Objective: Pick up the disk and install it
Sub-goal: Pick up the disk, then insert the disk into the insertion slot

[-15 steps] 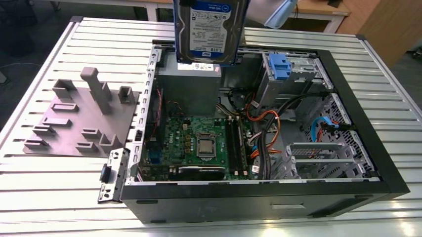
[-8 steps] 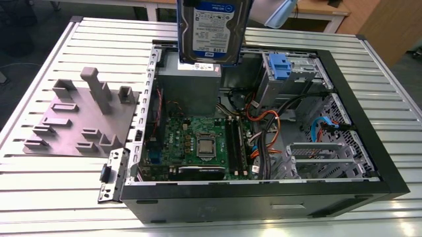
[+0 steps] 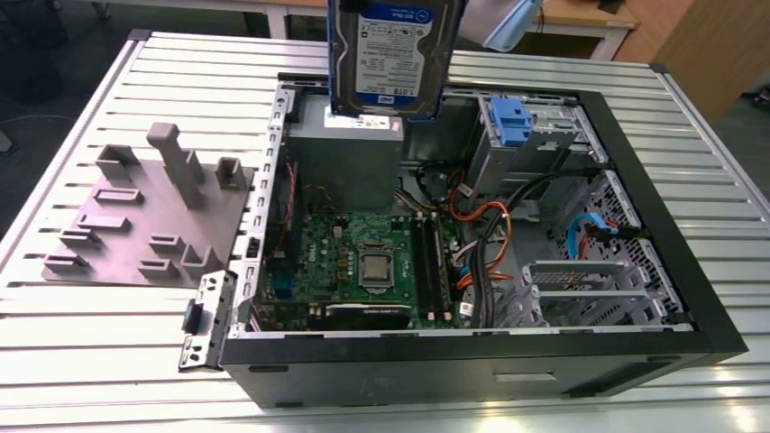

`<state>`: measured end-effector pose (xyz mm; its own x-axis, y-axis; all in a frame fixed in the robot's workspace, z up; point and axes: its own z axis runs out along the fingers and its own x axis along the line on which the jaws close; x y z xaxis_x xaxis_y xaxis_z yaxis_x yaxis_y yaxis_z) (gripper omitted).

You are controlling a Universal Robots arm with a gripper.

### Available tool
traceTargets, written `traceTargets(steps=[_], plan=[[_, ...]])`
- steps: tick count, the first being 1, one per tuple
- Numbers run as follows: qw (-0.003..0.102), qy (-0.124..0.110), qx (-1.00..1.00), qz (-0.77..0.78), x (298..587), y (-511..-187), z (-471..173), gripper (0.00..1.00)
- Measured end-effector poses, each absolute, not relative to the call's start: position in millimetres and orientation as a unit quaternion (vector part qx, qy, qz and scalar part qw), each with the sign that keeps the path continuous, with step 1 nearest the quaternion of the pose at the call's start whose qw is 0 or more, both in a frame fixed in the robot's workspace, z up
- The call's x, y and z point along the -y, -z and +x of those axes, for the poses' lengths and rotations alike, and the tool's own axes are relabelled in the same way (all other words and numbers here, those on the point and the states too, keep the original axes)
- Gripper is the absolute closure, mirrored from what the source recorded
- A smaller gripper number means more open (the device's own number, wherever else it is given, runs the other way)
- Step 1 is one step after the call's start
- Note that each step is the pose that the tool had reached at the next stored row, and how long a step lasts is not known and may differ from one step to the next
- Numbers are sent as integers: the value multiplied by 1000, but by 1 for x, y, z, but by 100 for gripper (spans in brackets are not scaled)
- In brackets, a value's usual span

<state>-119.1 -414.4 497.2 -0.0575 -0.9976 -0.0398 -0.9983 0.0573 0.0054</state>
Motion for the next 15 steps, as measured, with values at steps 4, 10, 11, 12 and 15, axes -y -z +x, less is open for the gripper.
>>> traceTargets(steps=[4, 10, 11, 12, 15], plan=[[13, -16, -727, -686, 414, -497, -116, 64], [13, -16, -727, -686, 414, -497, -112, 64], [13, -16, -727, -686, 414, -497, -112, 64], [13, -16, -727, -686, 414, -497, -112, 64], [13, -16, -727, -686, 414, -497, -111, 64]])
